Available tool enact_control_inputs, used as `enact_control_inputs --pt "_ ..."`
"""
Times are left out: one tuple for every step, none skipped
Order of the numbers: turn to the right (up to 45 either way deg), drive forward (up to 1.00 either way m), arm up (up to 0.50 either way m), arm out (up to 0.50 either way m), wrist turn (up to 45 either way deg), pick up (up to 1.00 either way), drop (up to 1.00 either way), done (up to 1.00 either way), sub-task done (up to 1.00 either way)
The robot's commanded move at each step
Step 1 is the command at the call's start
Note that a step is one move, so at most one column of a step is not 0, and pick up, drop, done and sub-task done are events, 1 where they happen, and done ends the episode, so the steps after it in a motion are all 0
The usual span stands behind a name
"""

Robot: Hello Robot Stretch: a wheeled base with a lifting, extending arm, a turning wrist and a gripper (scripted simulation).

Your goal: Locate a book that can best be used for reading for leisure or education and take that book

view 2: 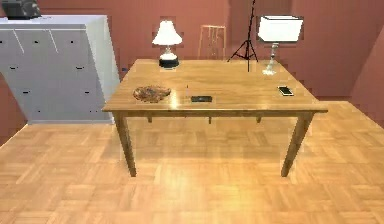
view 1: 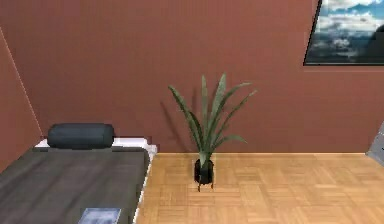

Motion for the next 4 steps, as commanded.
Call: enact_control_inputs --pt "-45.0 0.0 0.0 0.0 0.0 0.0 0.0 0.0 0.0" --pt "-45.0 0.0 0.0 0.0 0.0 0.0 0.0 0.0 0.0" --pt "-33.0 0.0 0.0 0.0 0.0 0.0 0.0 0.0 0.0" --pt "0.0 0.0 0.42 0.0 0.0 0.0 0.0 0.0 0.0"
